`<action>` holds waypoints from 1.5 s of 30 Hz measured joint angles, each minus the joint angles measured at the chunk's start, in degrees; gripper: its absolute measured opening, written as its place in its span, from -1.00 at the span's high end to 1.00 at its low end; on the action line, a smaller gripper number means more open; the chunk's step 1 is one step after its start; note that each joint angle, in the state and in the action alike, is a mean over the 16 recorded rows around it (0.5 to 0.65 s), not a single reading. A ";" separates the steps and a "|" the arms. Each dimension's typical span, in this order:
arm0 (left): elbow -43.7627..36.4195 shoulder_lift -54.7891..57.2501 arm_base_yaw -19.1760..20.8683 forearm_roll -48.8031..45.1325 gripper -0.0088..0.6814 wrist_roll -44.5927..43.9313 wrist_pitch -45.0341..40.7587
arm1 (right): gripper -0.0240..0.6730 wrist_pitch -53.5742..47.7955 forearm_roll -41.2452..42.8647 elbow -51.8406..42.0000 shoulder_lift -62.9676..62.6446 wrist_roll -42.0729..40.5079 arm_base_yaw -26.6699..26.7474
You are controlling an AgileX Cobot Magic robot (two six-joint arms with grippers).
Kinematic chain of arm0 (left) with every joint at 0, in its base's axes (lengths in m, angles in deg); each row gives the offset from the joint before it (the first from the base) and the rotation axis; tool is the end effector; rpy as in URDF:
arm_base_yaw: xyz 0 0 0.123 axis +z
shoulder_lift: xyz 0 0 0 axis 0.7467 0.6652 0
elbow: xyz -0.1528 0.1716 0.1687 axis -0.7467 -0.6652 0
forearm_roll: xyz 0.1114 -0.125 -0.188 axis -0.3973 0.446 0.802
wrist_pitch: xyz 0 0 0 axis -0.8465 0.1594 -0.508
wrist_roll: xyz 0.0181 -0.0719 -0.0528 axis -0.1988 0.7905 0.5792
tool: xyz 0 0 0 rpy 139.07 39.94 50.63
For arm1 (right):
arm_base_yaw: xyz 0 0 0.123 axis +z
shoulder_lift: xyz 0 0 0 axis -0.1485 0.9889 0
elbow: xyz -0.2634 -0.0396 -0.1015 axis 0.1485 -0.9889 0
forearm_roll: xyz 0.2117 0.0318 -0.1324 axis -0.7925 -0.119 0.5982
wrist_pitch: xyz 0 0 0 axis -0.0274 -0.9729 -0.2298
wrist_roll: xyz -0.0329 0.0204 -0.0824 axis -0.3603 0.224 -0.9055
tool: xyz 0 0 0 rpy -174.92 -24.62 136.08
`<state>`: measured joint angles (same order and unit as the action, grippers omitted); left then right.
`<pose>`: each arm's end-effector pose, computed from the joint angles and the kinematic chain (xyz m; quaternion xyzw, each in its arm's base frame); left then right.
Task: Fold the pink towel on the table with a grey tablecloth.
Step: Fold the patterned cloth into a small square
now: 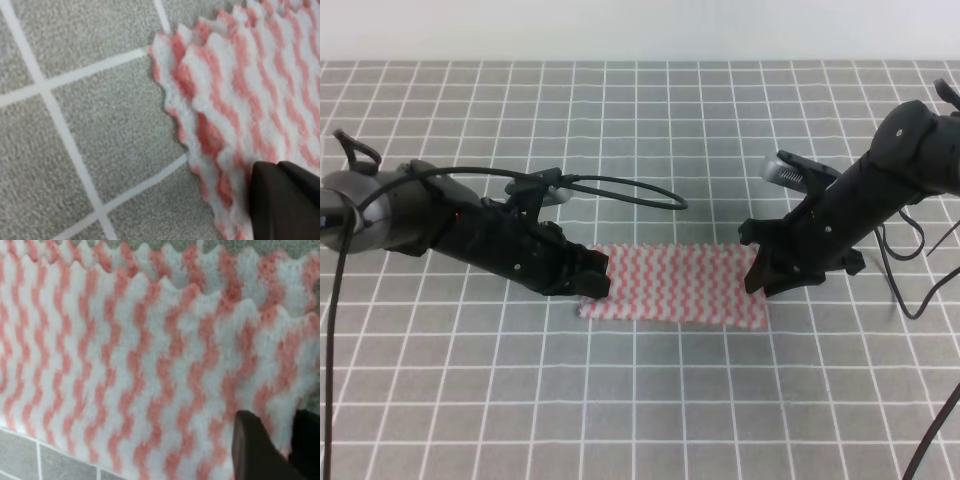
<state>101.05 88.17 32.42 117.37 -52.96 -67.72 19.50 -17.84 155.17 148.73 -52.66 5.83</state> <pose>0.3690 -0.1587 0.1443 0.2011 0.9122 -0.3144 0.1692 0.3945 0.1442 0.1611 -0.0339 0.9669 0.2504 0.0350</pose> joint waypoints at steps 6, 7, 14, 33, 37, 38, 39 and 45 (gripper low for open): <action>0.00 0.00 0.00 0.00 0.98 -0.04 0.00 | 0.57 0.62 -0.39 0.04 0.11 0.00 0.03; 0.01 0.01 0.00 0.02 0.98 -0.05 0.00 | 0.60 0.73 -0.44 0.04 0.13 0.00 0.04; 0.06 0.03 0.00 0.06 0.98 -0.07 -0.01 | 0.81 1.53 -1.13 0.03 0.09 -0.78 0.07; 0.00 -0.04 0.00 0.09 0.98 -0.33 -0.48 | 0.97 4.29 -8.74 1.37 -1.29 -6.53 3.96; 0.01 -0.05 0.00 0.08 0.98 -0.44 -0.56 | 0.97 6.10 -9.20 1.47 -1.30 -6.57 6.41; 0.01 -0.17 0.00 0.08 0.98 -0.50 -0.56 | 0.97 6.67 -9.30 1.48 -1.26 -6.58 6.99; 0.01 -0.24 0.00 0.04 0.98 -0.56 -0.56 | 0.97 7.20 -9.43 1.50 -1.26 -6.59 7.61; 0.02 -1.30 0.14 -0.21 0.98 -1.09 -0.57 | 0.97 9.74 -10.21 2.50 -1.01 -6.67 10.31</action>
<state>101.07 86.87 32.56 117.16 -54.05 -68.30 29.23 -28.05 157.67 147.73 -59.32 16.14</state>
